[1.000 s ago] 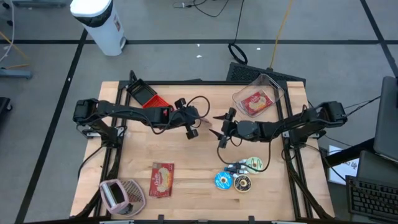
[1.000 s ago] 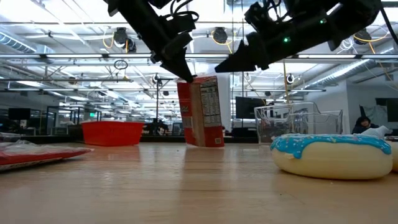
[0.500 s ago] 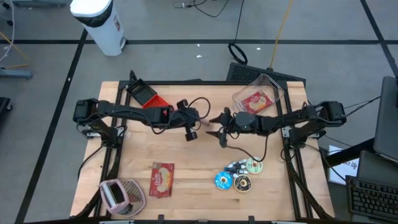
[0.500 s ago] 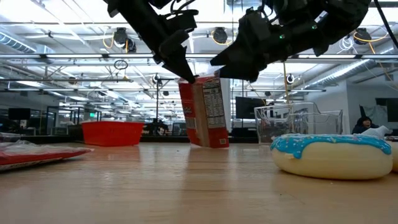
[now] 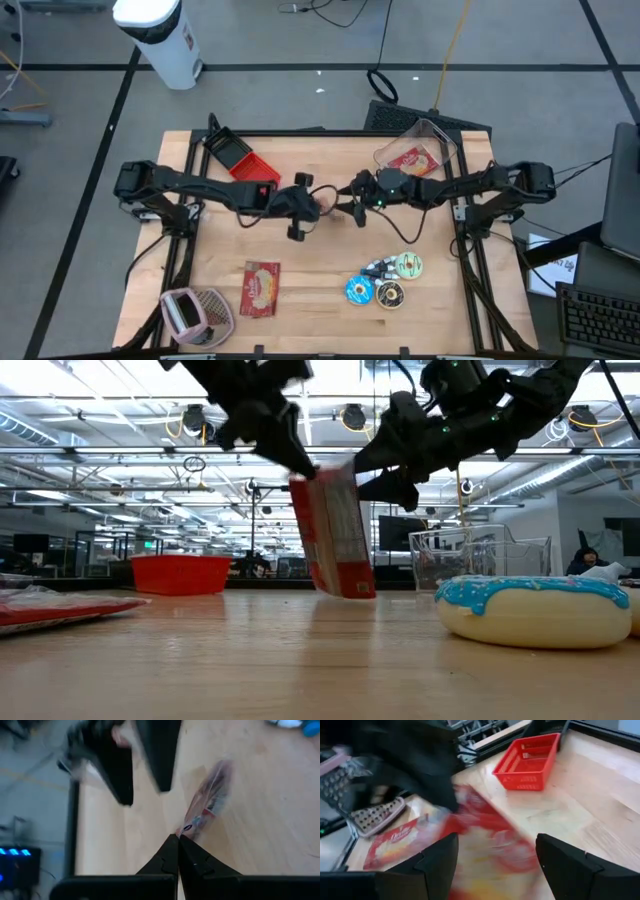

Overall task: Pick & Place Food Item
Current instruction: Put the top red popcorn bag into the transparent bin

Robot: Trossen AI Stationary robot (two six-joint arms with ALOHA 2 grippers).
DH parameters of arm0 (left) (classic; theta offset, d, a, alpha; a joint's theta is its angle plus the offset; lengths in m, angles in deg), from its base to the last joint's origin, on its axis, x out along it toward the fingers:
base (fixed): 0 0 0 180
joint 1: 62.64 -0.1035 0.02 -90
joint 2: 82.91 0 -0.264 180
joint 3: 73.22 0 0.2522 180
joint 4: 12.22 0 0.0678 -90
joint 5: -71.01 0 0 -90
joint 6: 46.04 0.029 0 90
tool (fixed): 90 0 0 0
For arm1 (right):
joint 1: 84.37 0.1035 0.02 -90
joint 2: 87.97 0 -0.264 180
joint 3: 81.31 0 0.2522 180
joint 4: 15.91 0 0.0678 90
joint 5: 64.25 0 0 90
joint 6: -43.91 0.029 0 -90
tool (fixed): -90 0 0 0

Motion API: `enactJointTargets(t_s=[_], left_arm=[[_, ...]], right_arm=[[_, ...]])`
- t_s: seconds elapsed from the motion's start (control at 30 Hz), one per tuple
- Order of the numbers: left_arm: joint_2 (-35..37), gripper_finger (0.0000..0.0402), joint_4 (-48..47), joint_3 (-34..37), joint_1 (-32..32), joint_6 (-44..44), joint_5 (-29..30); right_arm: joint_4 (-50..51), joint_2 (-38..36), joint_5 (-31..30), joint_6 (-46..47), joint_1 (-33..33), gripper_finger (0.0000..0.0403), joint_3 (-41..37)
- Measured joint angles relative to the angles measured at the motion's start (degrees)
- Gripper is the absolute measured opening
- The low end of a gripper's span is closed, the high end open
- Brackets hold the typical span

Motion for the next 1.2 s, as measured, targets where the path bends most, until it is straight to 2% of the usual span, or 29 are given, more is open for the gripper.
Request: enactJointTargets(t_s=[0.23, 0.37, 0.53, 0.7, 0.8, 0.9, 1.2], left_arm=[[6.3, 0.0, 2.6, 0.0, 4.0, 8.5, 2.1], [11.0, 0.0, 7.1, 0.0, 5.6, 13.3, 3.5], [15.8, 0.0, 15.2, -0.1, 7.6, 22.3, 6.0], [18.8, 0.0, 23.3, -0.2, 8.9, 30.0, 6.1], [19.6, 0.0, 26.9, -0.1, 9.3, 34.6, 6.0], [19.6, 0.0, 32.1, -0.1, 9.4, 39.2, 5.8], [19.5, 0.0, 39.4, -0.1, 8.4, 42.6, -0.6]], right_arm=[[0.2, 0.0, 7.7, 4.7, -4.8, 0.0254, -0.4], [-2.5, 0.0, 11.2, 8.3, -6.2, 0.0254, -1.6], [-12.4, 0.0, 16.2, 13.4, -5.9, 0.0254, -4.2], [-30.5, 0.0, 18.8, 21.1, -5.0, 0.0254, -8.0], [-40.8, 0.0, 19.0, 25.6, -4.1, 0.0254, -9.4], [-46.5, 0.0, 18.7, 27.9, -2.4, 0.0254, -9.7], [-47.8, 0.0, 9.7, 26.8, 2.9, 0.0254, -8.4]])
